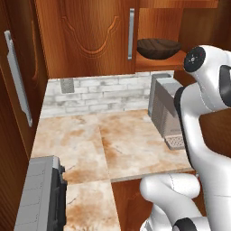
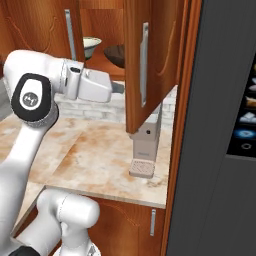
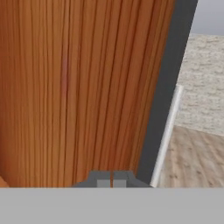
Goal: Move the bowls from the cabinet to the plates on the dining table.
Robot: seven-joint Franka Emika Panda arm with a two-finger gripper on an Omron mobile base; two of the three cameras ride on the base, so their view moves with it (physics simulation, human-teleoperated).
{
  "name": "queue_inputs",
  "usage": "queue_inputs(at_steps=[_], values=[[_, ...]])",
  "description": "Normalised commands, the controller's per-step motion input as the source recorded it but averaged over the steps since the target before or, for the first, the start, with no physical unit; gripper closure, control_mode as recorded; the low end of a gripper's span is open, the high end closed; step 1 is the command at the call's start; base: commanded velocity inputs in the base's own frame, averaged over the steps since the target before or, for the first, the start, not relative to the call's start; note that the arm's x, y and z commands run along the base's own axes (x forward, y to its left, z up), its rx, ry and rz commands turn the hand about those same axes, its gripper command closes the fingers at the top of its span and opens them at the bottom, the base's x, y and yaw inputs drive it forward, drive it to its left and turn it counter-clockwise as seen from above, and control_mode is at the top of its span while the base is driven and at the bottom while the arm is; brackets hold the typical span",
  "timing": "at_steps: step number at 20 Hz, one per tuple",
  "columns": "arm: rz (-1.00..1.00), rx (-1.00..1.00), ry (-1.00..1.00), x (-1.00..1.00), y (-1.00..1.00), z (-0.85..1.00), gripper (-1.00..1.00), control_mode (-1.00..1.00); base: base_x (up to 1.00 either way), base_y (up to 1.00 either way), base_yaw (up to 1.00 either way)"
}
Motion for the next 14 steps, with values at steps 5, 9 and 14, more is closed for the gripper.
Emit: queue_inputs(at_steps=[5,9,14], values=[[0.00,0.00,-0.02,-0.01,-0.32,0.00,1.00,-1.00,0.00,0.00,0.00],[0.00,0.00,-0.01,0.00,-0.37,0.00,1.00,-1.00,0.00,0.00,0.00],[0.01,0.00,0.00,0.01,-0.30,-0.01,1.00,-1.00,0.00,0.00,0.00]])
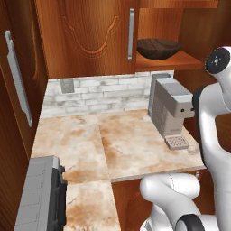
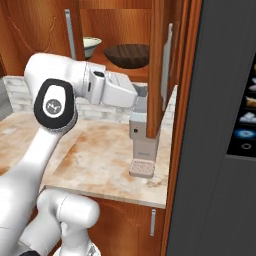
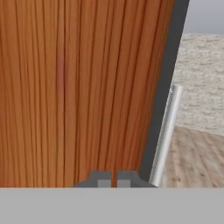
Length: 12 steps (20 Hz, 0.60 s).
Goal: Move the bowls from the cabinet to the plates on the dining table.
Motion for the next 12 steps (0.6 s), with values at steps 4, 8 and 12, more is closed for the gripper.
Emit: queue_inputs(at_steps=[4,8,12], values=[[0.00,0.00,0.00,0.06,-0.32,-0.08,1.00,-1.00,0.00,0.00,0.00],[0.00,0.00,0.00,0.04,-0.32,-0.07,1.00,-1.00,0.00,0.00,0.00],[0.03,0.00,0.00,0.05,-0.37,-0.10,1.00,-1.00,0.00,0.00,0.00]])
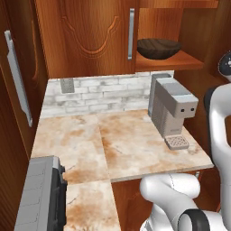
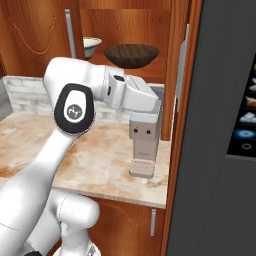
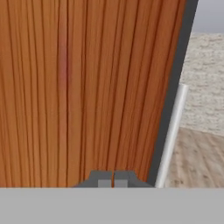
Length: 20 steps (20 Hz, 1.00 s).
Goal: Move the bowls from the cabinet to the plates on the dining table.
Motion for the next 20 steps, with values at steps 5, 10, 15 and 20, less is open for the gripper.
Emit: queue_inputs(at_steps=[5,10,15,20], values=[[0.03,0.00,0.00,0.13,-0.36,-0.10,1.00,-1.00,0.00,0.00,0.00],[0.08,0.04,0.01,0.16,-0.10,-0.18,1.00,-1.00,0.00,0.00,0.00],[0.16,0.09,0.02,0.18,0.25,-0.06,1.00,-1.00,0.00,0.00,0.00],[0.15,0.04,0.00,0.26,0.48,0.00,1.00,-1.00,0.00,0.00,0.00]])
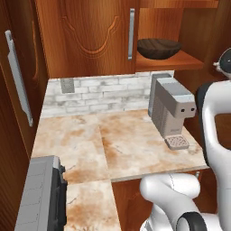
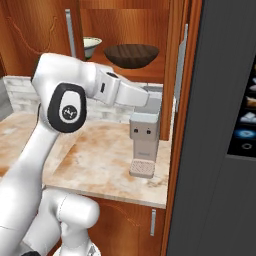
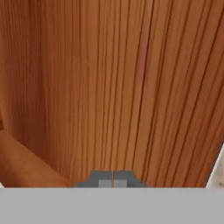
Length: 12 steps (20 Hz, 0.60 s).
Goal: Move the bowls from the cabinet to the plates on the dining table.
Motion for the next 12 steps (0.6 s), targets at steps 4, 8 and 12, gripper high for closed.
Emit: queue_inputs(at_steps=[4,8,12], values=[[0.14,0.00,0.00,0.30,0.61,0.00,1.00,-1.00,0.00,0.00,0.00],[0.16,0.00,0.00,0.37,0.61,0.00,1.00,-1.00,0.00,0.00,0.00],[0.17,0.00,0.00,0.33,0.54,0.00,1.00,-1.00,0.00,0.00,0.00]])
